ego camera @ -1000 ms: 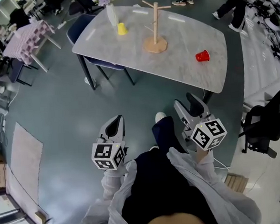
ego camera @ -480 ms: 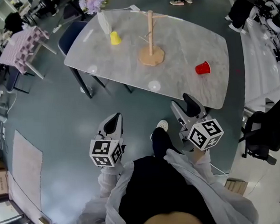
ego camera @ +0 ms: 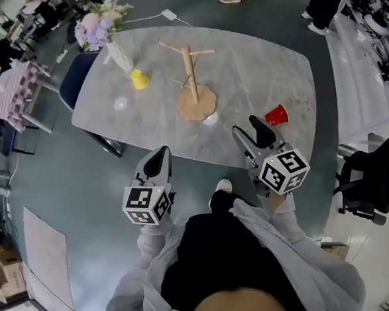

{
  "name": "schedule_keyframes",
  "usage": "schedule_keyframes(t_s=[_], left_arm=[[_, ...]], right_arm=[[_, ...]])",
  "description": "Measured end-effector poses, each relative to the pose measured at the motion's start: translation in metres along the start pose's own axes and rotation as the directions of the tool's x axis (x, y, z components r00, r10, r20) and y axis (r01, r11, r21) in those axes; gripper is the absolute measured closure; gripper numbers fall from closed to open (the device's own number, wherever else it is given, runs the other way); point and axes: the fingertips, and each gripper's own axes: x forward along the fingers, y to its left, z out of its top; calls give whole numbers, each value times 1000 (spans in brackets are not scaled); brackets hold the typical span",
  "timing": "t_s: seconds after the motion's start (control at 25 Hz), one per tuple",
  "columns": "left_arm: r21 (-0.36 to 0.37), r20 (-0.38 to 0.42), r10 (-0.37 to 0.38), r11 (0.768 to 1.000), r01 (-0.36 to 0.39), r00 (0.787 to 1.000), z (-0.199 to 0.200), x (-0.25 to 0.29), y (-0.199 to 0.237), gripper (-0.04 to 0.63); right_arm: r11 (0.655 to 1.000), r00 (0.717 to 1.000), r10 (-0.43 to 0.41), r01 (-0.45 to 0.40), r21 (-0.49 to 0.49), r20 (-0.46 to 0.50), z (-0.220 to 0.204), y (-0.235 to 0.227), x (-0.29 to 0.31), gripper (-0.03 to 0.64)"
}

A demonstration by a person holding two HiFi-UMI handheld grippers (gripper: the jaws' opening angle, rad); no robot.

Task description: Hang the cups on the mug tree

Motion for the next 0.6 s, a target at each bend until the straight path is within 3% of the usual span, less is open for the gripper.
schedule_keyframes(t_s=[0.36,0.6], left_arm=[[-4,-41,-91,996,91,995,2,66,0,588],[27,-49,-211,977,213,976,2,95,-31,588]], right_arm=[[995,996,-62,57,-79,-65,2,-58,18,367],[963,975,-109,56,-262,-194,-4,-99,-6,366]])
